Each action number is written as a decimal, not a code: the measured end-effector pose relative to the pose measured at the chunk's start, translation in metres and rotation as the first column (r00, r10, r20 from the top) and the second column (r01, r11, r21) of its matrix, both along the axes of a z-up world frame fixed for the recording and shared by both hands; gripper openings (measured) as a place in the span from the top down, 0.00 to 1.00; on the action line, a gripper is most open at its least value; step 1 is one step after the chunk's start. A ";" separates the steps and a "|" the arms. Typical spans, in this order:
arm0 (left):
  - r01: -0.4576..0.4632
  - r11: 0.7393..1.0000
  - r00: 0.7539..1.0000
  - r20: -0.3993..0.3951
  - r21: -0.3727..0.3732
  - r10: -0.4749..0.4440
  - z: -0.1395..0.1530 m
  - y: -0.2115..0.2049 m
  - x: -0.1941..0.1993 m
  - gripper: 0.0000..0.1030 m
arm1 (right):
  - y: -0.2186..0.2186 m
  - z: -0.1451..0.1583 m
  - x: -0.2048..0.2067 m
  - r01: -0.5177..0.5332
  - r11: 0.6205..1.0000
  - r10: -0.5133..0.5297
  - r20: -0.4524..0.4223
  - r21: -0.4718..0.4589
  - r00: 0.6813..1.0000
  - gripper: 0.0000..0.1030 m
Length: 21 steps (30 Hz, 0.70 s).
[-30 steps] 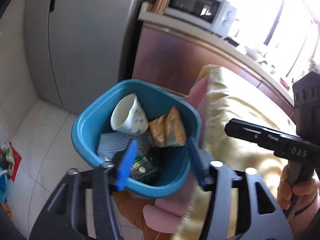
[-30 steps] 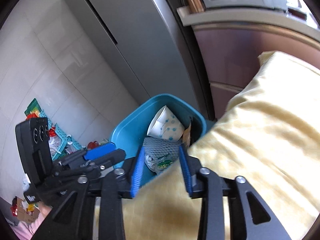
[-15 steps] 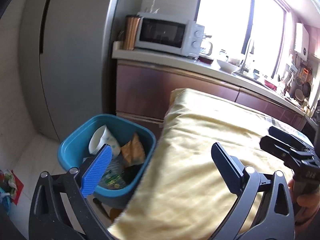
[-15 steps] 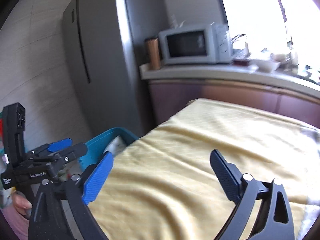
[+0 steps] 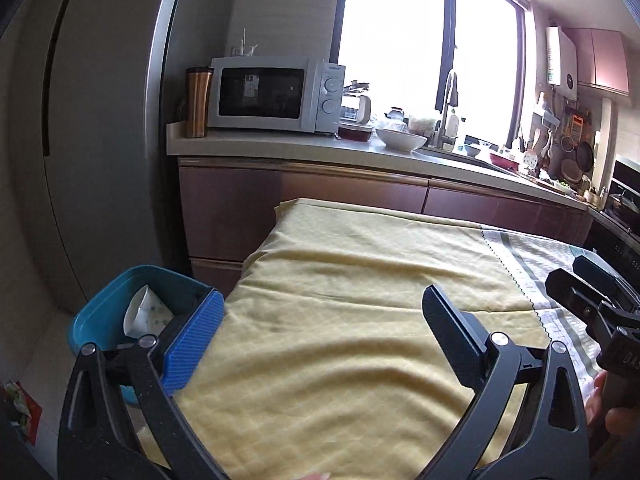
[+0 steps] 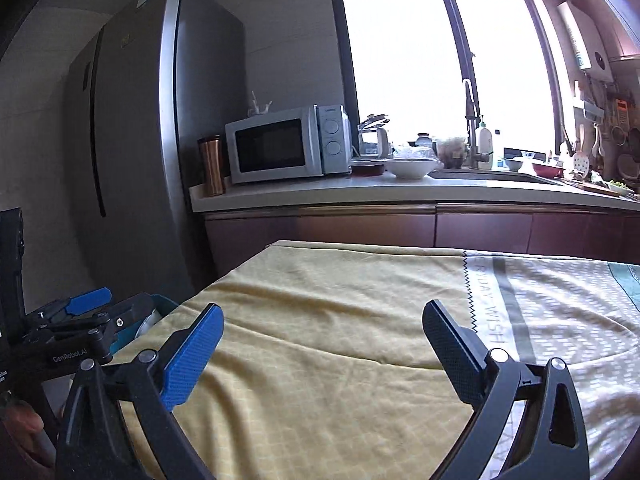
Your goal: Collect trash
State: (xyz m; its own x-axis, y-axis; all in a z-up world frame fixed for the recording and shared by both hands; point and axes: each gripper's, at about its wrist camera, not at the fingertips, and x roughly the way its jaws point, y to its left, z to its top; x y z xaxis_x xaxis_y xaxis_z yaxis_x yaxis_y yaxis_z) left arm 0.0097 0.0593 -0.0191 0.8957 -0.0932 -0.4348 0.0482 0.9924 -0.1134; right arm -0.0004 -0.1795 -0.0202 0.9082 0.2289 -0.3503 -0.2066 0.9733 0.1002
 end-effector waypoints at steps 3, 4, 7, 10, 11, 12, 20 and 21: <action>0.001 1.000 1.000 0.003 0.011 -0.001 0.000 -0.009 0.000 0.05 | -0.008 -0.002 -0.007 0.028 1.000 -0.028 0.003 0.003 1.000 0.07; -0.001 1.000 1.000 0.006 0.017 0.001 0.001 -0.010 0.001 0.05 | -0.010 -0.002 -0.010 0.033 0.999 -0.033 0.006 0.004 0.999 0.07; 0.005 1.000 1.000 0.025 0.027 -0.006 0.002 -0.014 -0.003 0.05 | -0.015 -0.002 -0.017 0.049 0.999 -0.049 0.022 0.005 0.999 0.07; 0.000 0.999 0.998 0.055 0.049 -0.002 0.004 -0.017 -0.008 0.05 | -0.016 0.000 -0.022 0.062 0.998 -0.062 0.036 0.000 0.997 0.07; -0.001 0.999 0.998 0.060 0.053 -0.003 0.005 -0.018 -0.009 0.05 | -0.016 0.001 -0.024 0.066 0.998 -0.066 0.041 -0.004 0.997 0.07; 0.000 0.998 0.998 0.064 0.056 -0.003 0.006 -0.019 -0.010 0.05 | -0.016 0.002 -0.025 0.073 0.997 -0.072 0.048 -0.006 0.996 0.07; -0.003 0.996 0.994 0.107 0.084 -0.006 0.007 -0.027 -0.020 0.05 | -0.020 0.003 -0.033 0.090 0.996 -0.089 0.067 -0.009 0.994 0.07; -0.003 0.996 0.994 0.110 0.086 -0.007 0.007 -0.028 -0.021 0.05 | -0.020 0.004 -0.033 0.090 0.996 -0.089 0.065 -0.007 0.994 0.07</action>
